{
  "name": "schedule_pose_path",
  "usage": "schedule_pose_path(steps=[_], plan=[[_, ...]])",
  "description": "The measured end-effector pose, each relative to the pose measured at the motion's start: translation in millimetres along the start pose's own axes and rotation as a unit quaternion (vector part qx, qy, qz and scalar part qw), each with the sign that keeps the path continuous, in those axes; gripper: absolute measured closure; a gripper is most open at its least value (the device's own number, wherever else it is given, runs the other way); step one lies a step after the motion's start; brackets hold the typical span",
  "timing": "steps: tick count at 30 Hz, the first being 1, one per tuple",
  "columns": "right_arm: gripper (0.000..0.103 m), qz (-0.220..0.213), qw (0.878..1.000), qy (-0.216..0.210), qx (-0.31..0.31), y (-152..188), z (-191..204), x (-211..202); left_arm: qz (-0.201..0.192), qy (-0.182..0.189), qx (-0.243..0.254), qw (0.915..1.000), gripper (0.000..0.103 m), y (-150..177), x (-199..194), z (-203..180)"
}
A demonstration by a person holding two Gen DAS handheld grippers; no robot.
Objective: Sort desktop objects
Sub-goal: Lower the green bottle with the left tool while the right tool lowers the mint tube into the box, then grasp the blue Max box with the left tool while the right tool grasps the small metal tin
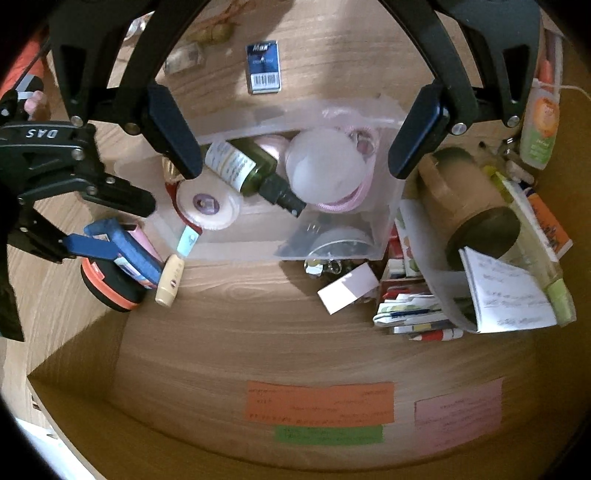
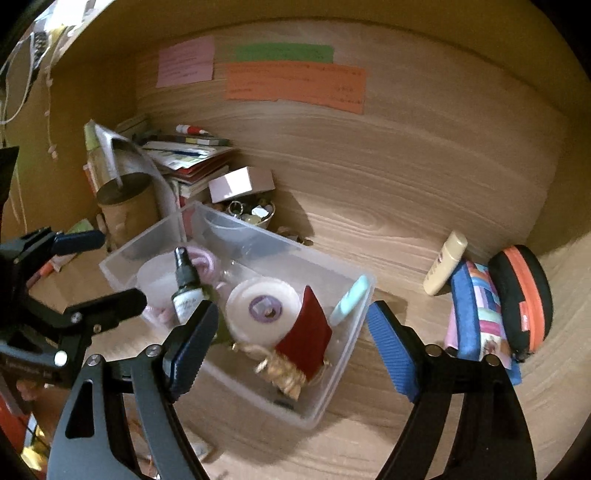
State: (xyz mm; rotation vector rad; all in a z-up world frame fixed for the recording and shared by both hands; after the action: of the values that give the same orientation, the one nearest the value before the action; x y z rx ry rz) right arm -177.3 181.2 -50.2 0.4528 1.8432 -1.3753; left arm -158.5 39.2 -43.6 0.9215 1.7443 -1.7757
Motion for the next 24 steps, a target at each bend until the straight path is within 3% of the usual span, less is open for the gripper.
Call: schedule_pose_path(steps=[5, 10, 24], plan=[[0.022, -0.004, 1.0, 0.003, -0.007, 17, 6, -16, 0.008, -0.013, 0.004, 0.9999, 0.001, 13, -6, 3], [0.017, -0.003, 1.0, 0.004, -0.012, 36, 11, -25, 0.043, -0.024, 0.0, 0.9988, 0.001, 32, 0, 8], [0.016, 0.04, 0.999, -0.009, 0.0, 97, 4, -15, 0.137, 0.01, -0.01, 0.9905, 0.001, 89, 39, 19]])
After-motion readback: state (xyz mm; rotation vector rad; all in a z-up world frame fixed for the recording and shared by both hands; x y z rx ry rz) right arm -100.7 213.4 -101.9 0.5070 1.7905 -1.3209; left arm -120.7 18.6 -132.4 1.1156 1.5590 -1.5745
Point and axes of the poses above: each gripper's, at about its wrist camera, not at the fingertips, and x roughly the way its jaws point, z to its left, y to its underside, the point moved 9 cm from there along x, roughly the way its jaws point, and after that the axes turned 11 degrees about z, right-handed, at the moved point
